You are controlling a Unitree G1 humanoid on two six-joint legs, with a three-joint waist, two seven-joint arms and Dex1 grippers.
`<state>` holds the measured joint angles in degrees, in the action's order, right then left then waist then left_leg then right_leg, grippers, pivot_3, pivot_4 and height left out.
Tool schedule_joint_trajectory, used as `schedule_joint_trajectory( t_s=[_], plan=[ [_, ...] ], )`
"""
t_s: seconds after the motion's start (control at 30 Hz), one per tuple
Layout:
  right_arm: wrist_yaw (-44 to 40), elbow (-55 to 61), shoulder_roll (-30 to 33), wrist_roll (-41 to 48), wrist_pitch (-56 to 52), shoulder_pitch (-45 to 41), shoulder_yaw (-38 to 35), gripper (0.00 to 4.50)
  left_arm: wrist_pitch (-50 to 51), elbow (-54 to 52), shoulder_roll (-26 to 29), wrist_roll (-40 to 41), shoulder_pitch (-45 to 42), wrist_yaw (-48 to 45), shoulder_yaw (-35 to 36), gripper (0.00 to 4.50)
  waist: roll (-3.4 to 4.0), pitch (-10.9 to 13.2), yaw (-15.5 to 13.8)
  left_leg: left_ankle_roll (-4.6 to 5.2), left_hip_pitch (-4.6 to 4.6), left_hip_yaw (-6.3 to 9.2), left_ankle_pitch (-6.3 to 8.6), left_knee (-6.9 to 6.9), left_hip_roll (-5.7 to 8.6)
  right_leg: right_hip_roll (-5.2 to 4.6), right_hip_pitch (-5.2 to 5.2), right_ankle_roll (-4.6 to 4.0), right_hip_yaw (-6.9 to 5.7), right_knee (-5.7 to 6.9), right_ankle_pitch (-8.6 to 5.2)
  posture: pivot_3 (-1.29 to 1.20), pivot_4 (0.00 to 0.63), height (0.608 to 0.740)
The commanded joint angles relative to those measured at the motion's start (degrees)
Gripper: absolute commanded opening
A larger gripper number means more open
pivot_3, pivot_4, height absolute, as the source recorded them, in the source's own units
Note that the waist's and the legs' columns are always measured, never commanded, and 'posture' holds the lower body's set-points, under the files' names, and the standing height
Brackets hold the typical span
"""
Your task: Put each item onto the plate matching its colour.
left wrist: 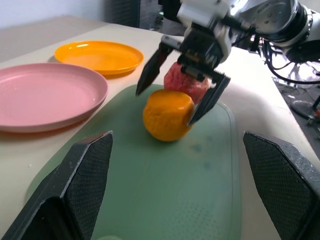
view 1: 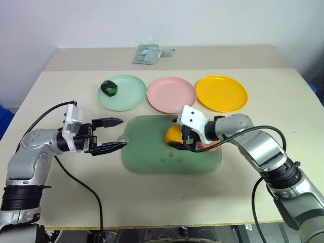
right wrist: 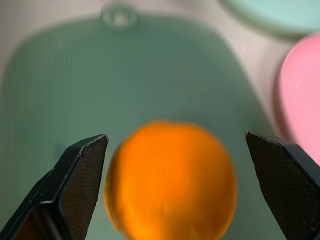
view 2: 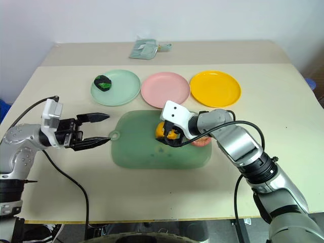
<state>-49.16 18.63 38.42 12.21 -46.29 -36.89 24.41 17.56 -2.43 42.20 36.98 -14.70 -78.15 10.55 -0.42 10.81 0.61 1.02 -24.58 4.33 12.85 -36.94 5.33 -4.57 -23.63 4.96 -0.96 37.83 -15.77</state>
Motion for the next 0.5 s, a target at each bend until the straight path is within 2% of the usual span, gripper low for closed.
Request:
schedule_joint_trajectory(
  t_s=[0.03, 0.07, 0.1, 0.2, 0.3, 0.37, 0.5],
  plan=[
    [-1.28, 1.9, -0.01, 0.66, -0.9, -1.07, -1.15, 3.21, -1.3, -1.53, 0.02, 0.33, 0.36, 0.47, 1.23, 4.26, 0.0, 0.0, 0.0, 0.0, 0.0, 0.0, 0.0, 0.0, 0.0, 0.0, 0.0, 0.0, 0.0, 0.0, 0.0, 0.0, 0.15, 0.738],
    [-0.72, 2.16, -1.32, 1.22, -0.62, -1.52, -2.24, 2.8, -1.51, -1.44, 0.0, 0.3, 0.29, 0.6, 1.19, 4.26, 0.0, 0.0, 0.0, 0.0, 0.0, 0.0, 0.0, 0.0, 0.0, 0.0, 0.0, 0.0, 0.0, 0.0, 0.0, 0.0, 0.15, 0.738],
    [0.1, 2.19, -3.04, 2.24, -0.93, -2.13, -3.8, 2.71, -1.77, -1.31, -0.04, 0.28, 0.17, 0.72, 1.19, 4.26, 0.0, 0.0, 0.01, 0.0, 0.0, 0.0, 0.0, 0.0, 0.0, 0.0, 0.0, 0.0, 0.0, 0.0, 0.0, 0.0, 0.15, 0.738],
    [1.82, 2.53, -7.89, 6.42, -3.01, -4.05, -9.33, 2.71, -2.24, -0.76, -0.25, 0.37, -0.43, 1.13, 1.27, 4.26, 0.02, 0.01, 0.13, 0.0, 0.0, 0.0, 0.0, 0.03, -0.01, 0.01, -0.02, 0.0, 0.01, 0.01, 0.0, 0.0, 0.15, 0.738],
    [7.93, -1.79, -13.79, 8.47, -2.36, -7.73, -17.19, 2.71, -1.94, 0.41, -2.23, 1.59, -2.63, 3.82, 2.35, 4.26, 0.01, 0.01, -0.11, 0.0, 0.0, -0.01, 0.0, 0.02, 0.0, 0.01, -0.02, 0.01, 0.02, 0.01, 0.01, 0.0, 0.15, 0.738],
    [12.96, -6.9, -15.57, 5.8, 1.02, -9.83, -20.12, 2.71, -1.63, 0.88, -3.45, 2.03, -4.05, 5.72, 3.0, 4.26, 0.01, 0.0, -0.32, -0.01, 0.0, -0.01, -0.01, -0.03, 0.01, 0.02, 0.0, 0.02, 0.01, 0.02, 0.02, 0.0, 0.15, 0.738],
    [26.46, -23.0, -14.63, -4.73, 9.36, -13.94, -22.02, 2.71, -2.3, 2.03, -4.07, 0.55, -5.02, 6.92, 2.51, 4.26, -0.03, -0.02, -0.72, -0.02, 0.09, -0.03, 0.0, -0.02, 0.04, 0.01, -0.1, 0.01, 0.01, 0.0, 0.02, 0.0, 0.15, 0.738]
  ],
)
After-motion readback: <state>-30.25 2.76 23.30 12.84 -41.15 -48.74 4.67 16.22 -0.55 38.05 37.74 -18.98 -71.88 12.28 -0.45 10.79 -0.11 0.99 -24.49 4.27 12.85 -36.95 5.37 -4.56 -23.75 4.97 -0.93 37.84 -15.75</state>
